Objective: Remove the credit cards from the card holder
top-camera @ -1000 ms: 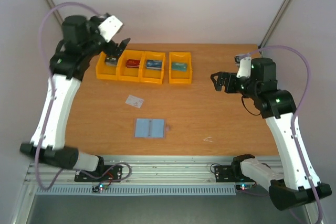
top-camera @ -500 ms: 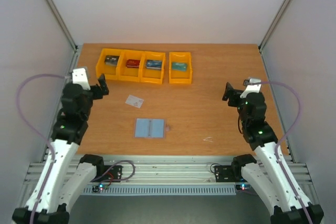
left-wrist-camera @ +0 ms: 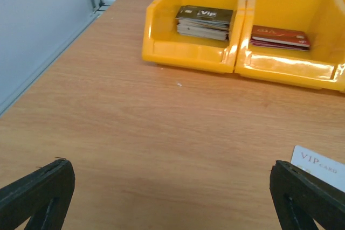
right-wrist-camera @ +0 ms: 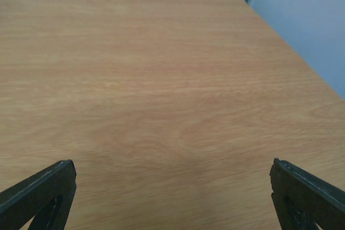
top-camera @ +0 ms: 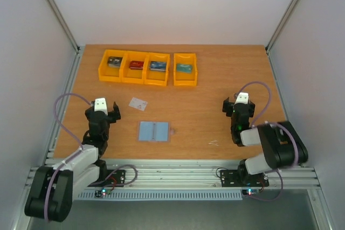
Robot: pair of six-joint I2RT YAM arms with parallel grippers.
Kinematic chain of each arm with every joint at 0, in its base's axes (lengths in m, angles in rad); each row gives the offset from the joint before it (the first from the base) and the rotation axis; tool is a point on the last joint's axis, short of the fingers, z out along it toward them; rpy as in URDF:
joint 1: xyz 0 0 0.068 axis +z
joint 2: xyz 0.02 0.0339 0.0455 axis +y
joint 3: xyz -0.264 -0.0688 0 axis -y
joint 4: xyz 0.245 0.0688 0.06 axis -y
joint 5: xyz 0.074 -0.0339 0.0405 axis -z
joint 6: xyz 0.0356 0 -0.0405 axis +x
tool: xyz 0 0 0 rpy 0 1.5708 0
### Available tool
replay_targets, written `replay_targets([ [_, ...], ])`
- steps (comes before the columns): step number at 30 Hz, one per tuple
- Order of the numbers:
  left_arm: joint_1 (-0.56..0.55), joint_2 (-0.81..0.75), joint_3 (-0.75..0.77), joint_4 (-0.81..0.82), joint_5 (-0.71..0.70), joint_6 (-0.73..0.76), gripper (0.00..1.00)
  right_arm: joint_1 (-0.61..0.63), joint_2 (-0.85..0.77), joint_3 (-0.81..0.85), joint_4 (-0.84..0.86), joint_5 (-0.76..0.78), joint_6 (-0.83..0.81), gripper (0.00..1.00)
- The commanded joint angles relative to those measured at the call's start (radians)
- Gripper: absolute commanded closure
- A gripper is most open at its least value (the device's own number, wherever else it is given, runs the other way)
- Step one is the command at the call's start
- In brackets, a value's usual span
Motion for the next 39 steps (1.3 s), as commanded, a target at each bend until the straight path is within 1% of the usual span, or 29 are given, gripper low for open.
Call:
replay_targets([
  [1, 0.020, 0.136, -0.003, 0.392, 0.089, 0.030, 0.01, -0.036, 0.223, -0.016, 0.530, 0.011, -0.044, 0.02],
  [3, 0.026, 0.210, 0.031, 0.419, 0.105, 0.017, 0.01, -0.044, 0.206, -0.014, 0.482, -0.078, -0.046, 0.02],
  [5, 0.034, 0.285, 0.063, 0.465, 0.126, 0.017, 0.01, -0.078, 0.253, -0.009, 0.494, -0.180, -0.035, 0.01],
  [6, 0.036, 0.315, 0.088, 0.454, 0.146, 0.034, 0.01, -0.093, 0.290, 0.000, 0.532, -0.200, -0.033, 0.02],
  [7, 0.044, 0.355, 0.108, 0.479, 0.168, 0.068, 0.01, -0.102, 0.288, 0.008, 0.519, -0.212, -0.024, 0.01],
  [8, 0.059, 0.401, 0.119, 0.516, 0.201, 0.097, 0.01, -0.109, 0.260, 0.019, 0.438, -0.223, -0.012, 0.01],
  [9, 0.079, 0.441, 0.137, 0.513, 0.215, 0.116, 0.01, -0.117, 0.244, 0.034, 0.393, -0.236, -0.005, 0.01],
  [11, 0.107, 0.512, 0.181, 0.507, 0.238, 0.097, 0.01, -0.138, 0.239, 0.073, 0.313, -0.283, 0.002, 0.01],
  [13, 0.113, 0.573, 0.199, 0.526, 0.277, 0.096, 0.01, -0.143, 0.227, 0.130, 0.181, -0.320, 0.012, 0.02],
  [14, 0.114, 0.601, 0.202, 0.544, 0.307, 0.098, 0.01, -0.171, 0.226, 0.154, 0.138, -0.324, 0.018, 0.02],
  [16, 0.114, 0.615, 0.215, 0.533, 0.336, 0.115, 0.01, -0.180, 0.226, 0.186, 0.075, -0.330, 0.024, 0.02],
  [19, 0.114, 0.626, 0.232, 0.520, 0.271, 0.100, 0.01, -0.180, 0.225, 0.203, 0.046, -0.319, 0.027, 0.01],
  [22, 0.115, 0.643, 0.257, 0.505, 0.249, 0.096, 0.01, -0.180, 0.225, 0.203, 0.045, -0.316, 0.028, 0.02],
  [24, 0.115, 0.641, 0.284, 0.450, 0.245, 0.096, 0.01, -0.180, 0.224, 0.203, 0.045, -0.316, 0.028, 0.02],
  [39, 0.115, 0.644, 0.283, 0.453, 0.246, 0.096, 0.01, -0.180, 0.225, 0.205, 0.040, -0.317, 0.028, 0.02],
])
